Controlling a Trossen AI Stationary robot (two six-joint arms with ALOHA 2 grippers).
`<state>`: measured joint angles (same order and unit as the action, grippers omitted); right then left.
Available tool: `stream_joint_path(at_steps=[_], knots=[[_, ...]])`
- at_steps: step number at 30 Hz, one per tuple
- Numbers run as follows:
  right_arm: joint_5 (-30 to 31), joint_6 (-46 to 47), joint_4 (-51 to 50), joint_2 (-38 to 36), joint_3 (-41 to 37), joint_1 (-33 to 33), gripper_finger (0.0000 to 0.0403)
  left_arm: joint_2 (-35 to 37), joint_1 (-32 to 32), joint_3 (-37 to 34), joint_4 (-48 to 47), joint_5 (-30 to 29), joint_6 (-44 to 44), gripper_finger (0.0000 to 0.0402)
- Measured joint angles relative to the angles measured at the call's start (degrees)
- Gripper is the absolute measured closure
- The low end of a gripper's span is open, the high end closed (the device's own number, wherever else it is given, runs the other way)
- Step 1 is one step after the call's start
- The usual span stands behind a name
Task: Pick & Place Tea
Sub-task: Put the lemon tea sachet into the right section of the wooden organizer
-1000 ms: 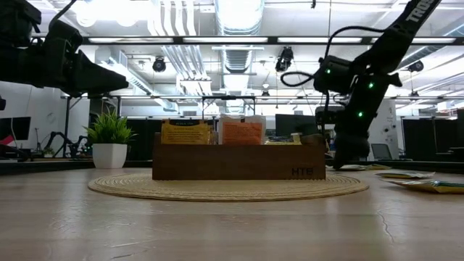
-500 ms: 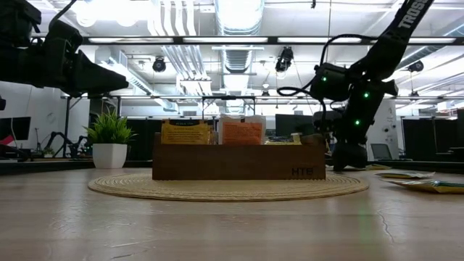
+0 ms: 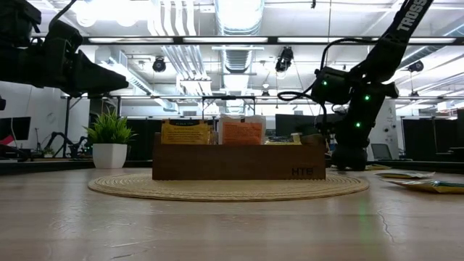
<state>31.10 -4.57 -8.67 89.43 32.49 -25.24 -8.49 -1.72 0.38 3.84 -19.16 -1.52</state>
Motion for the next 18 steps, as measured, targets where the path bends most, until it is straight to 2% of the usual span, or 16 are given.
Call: stream_joint_path(at_steps=[9,18], knots=[[-1.0,2.85,-0.07,-6.98,2.47,4.52,0.0395,0.0,0.0,0.02,0.02,0.0,0.02,0.0199],[-8.42,7.99,1.05,-22.58,0.81,8.58,0.0395,-0.02,-0.04,0.0,0.01,0.0,0.0,0.0199]])
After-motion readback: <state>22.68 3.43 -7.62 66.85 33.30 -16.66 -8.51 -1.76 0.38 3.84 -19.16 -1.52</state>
